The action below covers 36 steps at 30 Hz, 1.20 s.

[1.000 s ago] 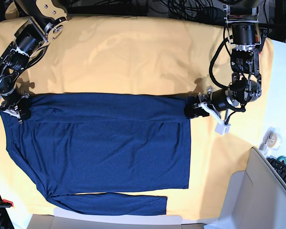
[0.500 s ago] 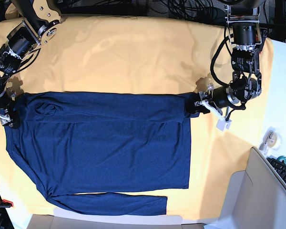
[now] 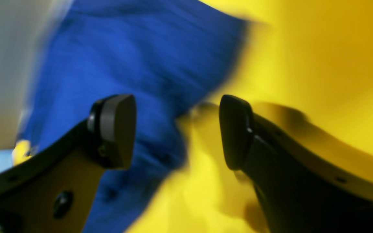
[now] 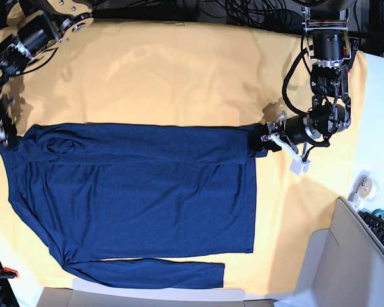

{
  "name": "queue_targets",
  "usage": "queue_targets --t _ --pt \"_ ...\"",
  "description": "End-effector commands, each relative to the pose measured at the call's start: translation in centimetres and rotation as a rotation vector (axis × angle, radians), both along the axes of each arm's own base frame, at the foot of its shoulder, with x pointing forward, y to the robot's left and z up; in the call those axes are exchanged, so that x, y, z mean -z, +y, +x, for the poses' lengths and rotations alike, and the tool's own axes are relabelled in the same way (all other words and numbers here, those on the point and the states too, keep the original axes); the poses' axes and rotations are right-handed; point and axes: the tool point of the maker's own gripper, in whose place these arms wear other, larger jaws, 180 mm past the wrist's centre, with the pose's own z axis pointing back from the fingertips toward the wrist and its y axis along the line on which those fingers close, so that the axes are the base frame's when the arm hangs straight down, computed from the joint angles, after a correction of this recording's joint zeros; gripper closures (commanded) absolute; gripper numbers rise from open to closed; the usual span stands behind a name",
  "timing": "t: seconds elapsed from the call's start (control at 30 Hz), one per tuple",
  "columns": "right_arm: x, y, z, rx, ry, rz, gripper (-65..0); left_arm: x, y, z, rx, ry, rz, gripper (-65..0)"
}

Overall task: Fold the T-shirt properly
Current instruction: 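Hold the shoulders and adjust the right gripper's grip on the collar corner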

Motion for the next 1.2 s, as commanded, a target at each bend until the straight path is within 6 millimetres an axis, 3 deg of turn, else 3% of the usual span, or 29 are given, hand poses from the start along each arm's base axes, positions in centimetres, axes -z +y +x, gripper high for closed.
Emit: queue_targets --t 0.0,0.13,0.5,0.77,0.97,1.03,1.17 --pt "-3.2 -1.5 1.3 0.02 -0.098 -0.045 -39.9 -1.6 0.2 1.1 0.002 -0.05 -0.003 -18.9" --pt "-1.8 -1.9 1.0 0.089 -0.087 0.044 -40.1 -1.6 0.2 1.1 0.002 -0.05 -0.003 -18.9" --pt "0.4 -1.3 5.0 0.144 -0.137 0.159 -40.1 -1.5 0.2 1.1 0.003 -0.049 -0.003 -18.9" --pt "0.2 -0.6 7.3 0.133 -0.163 0.217 -39.9 -1.4 0.5 1.1 -0.011 -0.04 -0.006 -19.1" --pt "0.0 -0.6 7.5 0.132 -0.168 0.217 -39.6 -0.9 0.5 1.1 -0.018 -0.022 -0.018 -20.2" --pt "0.1 -0.6 7.4 0.132 -0.166 0.217 -35.4 0.0 0.6 0.7 -0.024 0.006 -0.025 -20.8" --pt "0.1 -0.6 7.4 0.132 -0.166 0.217 -18.6 0.4 0.5 0.7 -0.031 0.017 -0.033 -20.9"
